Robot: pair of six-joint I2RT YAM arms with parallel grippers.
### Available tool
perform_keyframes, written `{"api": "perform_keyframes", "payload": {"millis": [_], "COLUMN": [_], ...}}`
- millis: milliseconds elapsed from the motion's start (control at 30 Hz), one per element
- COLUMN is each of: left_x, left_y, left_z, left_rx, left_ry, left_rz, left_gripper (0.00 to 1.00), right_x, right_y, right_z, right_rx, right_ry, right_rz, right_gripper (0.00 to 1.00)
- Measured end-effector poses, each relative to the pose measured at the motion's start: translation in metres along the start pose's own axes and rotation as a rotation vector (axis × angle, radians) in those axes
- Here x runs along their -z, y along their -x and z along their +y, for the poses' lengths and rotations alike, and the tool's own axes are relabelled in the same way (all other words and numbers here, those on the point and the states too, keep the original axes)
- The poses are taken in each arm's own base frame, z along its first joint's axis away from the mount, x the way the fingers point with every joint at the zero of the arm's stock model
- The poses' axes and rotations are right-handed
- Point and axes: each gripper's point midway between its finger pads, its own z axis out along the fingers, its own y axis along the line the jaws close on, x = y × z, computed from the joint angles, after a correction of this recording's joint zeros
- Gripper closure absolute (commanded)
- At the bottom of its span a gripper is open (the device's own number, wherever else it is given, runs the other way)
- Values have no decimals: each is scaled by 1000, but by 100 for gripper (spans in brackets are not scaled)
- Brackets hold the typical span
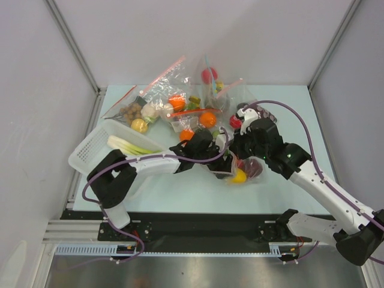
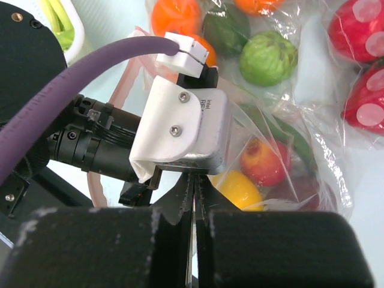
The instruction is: Open the zip-top bag and remove the fake food
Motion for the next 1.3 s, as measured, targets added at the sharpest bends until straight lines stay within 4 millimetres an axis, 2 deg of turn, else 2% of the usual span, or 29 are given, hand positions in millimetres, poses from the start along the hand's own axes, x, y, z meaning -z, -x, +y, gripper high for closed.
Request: {"api": "perform_keyframes", "payload": {"millis": [300,500,733,933,1033,1067,1100,1133,1233,1267,1300], "left_x": [-21,-34,-49,-62,-67,-69,-71,-72,-72,-72,-72], "left_y": [-4,-11,-24,-23,-24,-25,-26,-28,-29,-28,-28], "left_z": [6,11,13,15,16,16,16,17,16,16,15], "left_rx": [-44,-71,-83,-97,-104,-108,-109,-115,-117,-118,-120], "left_ry": [17,41,36,63,67,66,65,66,64,63,62], "left_rz": [-22,-20,-2,-1,5,8,13,20,21,21,20], "left_gripper": [10,0,0,0,10,25,32,44,59,71,75], "right_x": [-1,-4,-6,-3,-3,-3,-2,-2,-1,-1,-1], "right_y": [-16,-30,-46,-52,-57,-58,-60,-62,-62,-61,-62], "right_z": [-9,-15,-29,-37,-41,-42,-43,-44,-46,-47,-47], "right_rx": [0,0,-19,-37,-42,-44,-45,-47,-50,-52,-53], "right_ry": [-35,-52,-84,-99,-109,-113,-116,-119,-125,-126,-127], "right_rz": [21,45,74,79,91,96,100,106,104,103,104], "right_gripper": [100,100,100,100,100,100,100,100,100,100,100]}}
